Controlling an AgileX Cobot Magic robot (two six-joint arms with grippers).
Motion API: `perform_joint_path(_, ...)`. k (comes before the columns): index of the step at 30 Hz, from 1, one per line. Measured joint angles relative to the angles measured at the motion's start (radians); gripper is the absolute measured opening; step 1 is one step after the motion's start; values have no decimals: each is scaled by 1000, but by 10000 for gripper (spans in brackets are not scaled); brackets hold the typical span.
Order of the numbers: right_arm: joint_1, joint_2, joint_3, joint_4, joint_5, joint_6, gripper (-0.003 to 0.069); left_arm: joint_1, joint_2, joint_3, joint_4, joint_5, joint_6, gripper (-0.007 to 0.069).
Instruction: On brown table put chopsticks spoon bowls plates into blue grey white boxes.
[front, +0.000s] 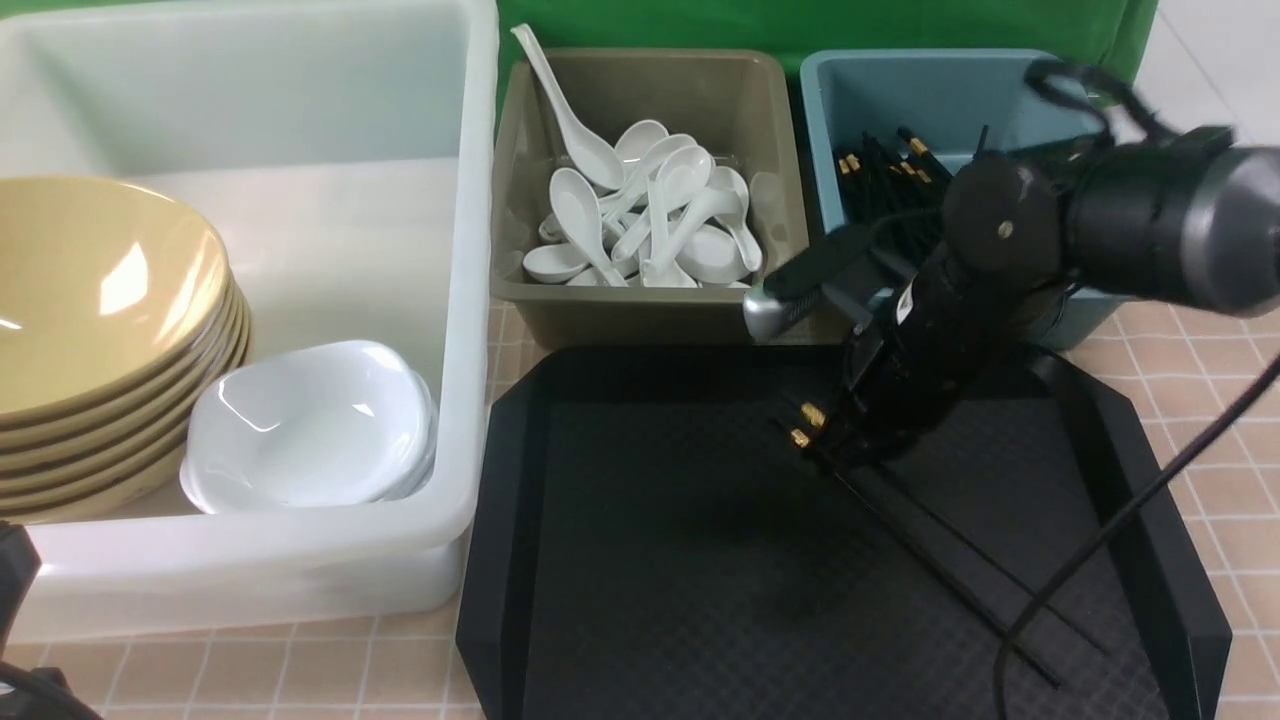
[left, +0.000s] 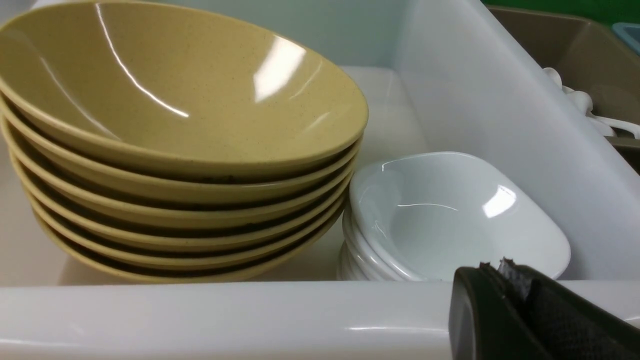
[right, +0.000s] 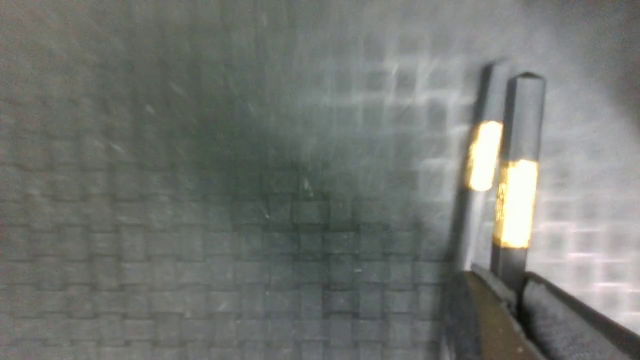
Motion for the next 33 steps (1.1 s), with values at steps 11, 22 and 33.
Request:
perform_joint_path(11,0,-96,-13,1,0,-34,95,0,0,0,0,0,0,-9)
perform_joint_path(22,-132,-186,-105,6,-818,-102,97,0,0,0,0,0,0,-9)
perform_joint_path(33,-164,-73,-104,10,-687,-66,360,0,0,0,0,0,0,-9)
